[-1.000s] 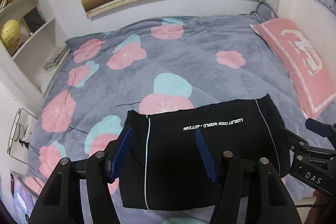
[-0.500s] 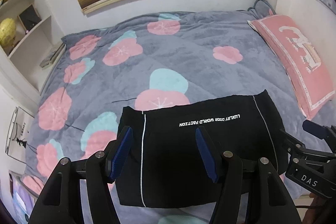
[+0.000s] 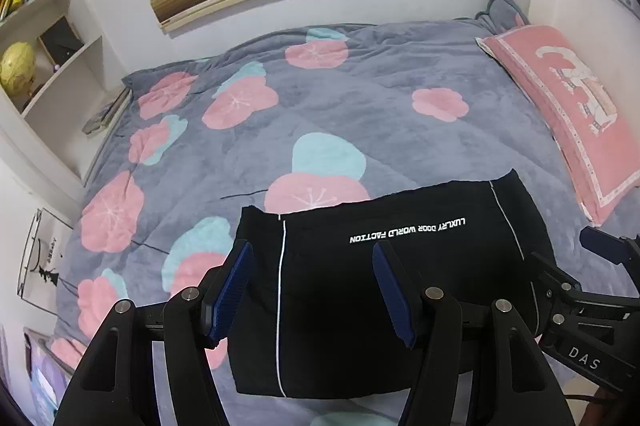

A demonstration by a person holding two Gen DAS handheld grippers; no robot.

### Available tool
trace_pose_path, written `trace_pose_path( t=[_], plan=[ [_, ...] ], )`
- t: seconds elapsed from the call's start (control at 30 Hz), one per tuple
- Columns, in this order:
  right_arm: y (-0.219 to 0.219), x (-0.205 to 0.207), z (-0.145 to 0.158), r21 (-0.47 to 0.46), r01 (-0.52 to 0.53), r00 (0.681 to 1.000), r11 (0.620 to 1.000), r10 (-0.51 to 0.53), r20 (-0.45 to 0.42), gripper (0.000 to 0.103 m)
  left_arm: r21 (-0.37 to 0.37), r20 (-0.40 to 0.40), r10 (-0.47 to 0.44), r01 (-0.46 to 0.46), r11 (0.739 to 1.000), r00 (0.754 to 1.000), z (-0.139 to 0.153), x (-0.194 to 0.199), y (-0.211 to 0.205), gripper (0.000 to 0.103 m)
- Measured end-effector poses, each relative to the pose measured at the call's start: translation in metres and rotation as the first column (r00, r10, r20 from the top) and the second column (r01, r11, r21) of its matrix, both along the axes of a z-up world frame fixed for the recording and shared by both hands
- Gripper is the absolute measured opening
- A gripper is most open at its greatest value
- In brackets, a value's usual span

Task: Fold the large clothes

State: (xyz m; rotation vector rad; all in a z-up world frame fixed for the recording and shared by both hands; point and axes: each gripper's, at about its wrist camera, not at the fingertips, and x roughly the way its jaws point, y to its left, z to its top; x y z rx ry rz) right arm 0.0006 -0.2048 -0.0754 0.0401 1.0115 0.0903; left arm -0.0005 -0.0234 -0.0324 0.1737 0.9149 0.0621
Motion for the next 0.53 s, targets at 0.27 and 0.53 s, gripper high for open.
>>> trace_pose_path(
  t=[0.27, 0.53],
  plan=[
    [0.0006, -0.0002, -0.0048, 0.000, -0.009, 1.000, 1.000, 0.009, -0.016, 0.082, 0.030, 0.011, 0.015, -0.016, 0.999, 1.000, -0.0021, 0.0019, 0.0039, 0.063],
    [0.0022, -0.0020, -0.0083, -0.008, -0.013, 1.000, 1.000, 0.013, -0.021, 0.082, 0.036, 0.050, 0.009, -0.011, 0.999, 0.999, 0.0016, -0.0008, 0.0033, 0.063]
  ],
)
